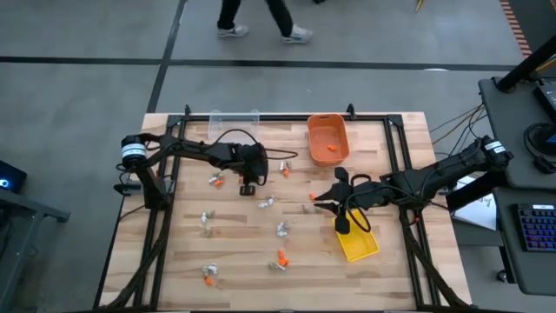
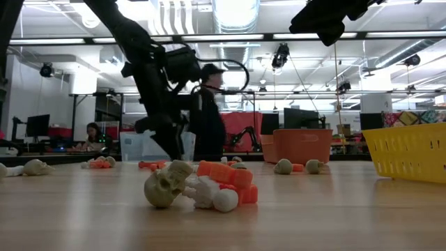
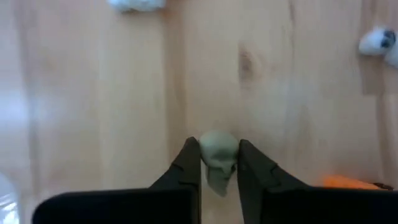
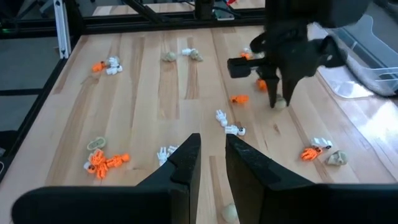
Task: Sort Halloween decoration
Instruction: Put the gray skull toy into the yellow bin
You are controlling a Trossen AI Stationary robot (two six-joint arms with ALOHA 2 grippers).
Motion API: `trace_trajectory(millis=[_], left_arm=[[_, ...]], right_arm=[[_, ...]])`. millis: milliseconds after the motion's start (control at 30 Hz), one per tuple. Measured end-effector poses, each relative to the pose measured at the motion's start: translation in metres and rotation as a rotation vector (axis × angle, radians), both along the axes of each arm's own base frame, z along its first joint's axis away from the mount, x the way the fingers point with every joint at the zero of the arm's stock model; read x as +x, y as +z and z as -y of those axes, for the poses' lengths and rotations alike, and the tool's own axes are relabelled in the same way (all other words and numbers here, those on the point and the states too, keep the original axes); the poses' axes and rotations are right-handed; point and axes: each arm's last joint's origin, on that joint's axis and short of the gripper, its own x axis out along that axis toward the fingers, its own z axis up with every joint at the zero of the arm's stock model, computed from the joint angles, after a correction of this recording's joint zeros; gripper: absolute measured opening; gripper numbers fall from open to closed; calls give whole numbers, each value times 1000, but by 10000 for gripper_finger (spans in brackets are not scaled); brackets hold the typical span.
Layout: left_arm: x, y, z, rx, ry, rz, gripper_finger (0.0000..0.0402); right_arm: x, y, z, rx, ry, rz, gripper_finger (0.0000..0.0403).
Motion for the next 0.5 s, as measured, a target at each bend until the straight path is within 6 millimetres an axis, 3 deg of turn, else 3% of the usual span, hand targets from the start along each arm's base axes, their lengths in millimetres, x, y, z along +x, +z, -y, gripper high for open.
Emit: trace_trajectory(millis=[200, 500], left_arm=[[-1, 28, 10, -15, 20, 104, 21], [-9, 92, 32, -40, 64, 425, 18]], right_arm=[[0, -1, 0, 5, -3, -6, 66], [-1, -6, 0, 19, -12, -18, 66]])
